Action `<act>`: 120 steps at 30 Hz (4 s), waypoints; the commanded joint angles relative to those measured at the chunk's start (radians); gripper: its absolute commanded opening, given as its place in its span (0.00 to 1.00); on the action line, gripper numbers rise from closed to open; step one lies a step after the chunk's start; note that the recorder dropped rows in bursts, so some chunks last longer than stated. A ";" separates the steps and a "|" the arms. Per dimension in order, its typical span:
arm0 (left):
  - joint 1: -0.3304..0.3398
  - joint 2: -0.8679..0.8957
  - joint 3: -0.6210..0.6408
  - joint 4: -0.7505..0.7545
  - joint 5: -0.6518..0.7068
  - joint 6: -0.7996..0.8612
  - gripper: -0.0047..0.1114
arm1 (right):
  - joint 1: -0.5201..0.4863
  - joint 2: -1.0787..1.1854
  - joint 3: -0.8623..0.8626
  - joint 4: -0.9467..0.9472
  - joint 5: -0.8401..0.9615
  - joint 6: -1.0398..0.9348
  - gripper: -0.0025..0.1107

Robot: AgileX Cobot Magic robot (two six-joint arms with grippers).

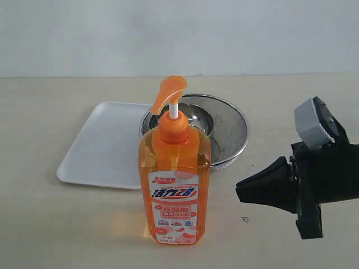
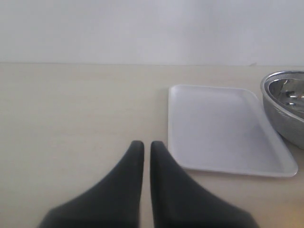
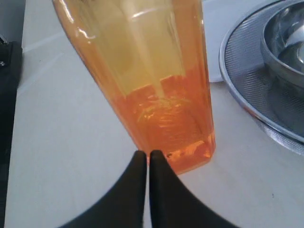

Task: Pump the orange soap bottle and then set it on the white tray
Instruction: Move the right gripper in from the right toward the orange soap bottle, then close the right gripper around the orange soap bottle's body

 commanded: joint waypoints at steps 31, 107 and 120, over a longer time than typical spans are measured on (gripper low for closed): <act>0.003 -0.003 0.004 -0.002 0.000 0.004 0.08 | 0.000 0.031 0.005 0.166 0.018 0.072 0.73; 0.003 -0.003 0.004 -0.002 0.000 0.004 0.08 | 0.479 0.031 -0.204 0.105 -0.357 -0.012 0.73; 0.003 -0.003 0.004 -0.002 0.000 0.004 0.08 | 0.512 0.031 -0.254 0.160 -0.364 0.061 0.73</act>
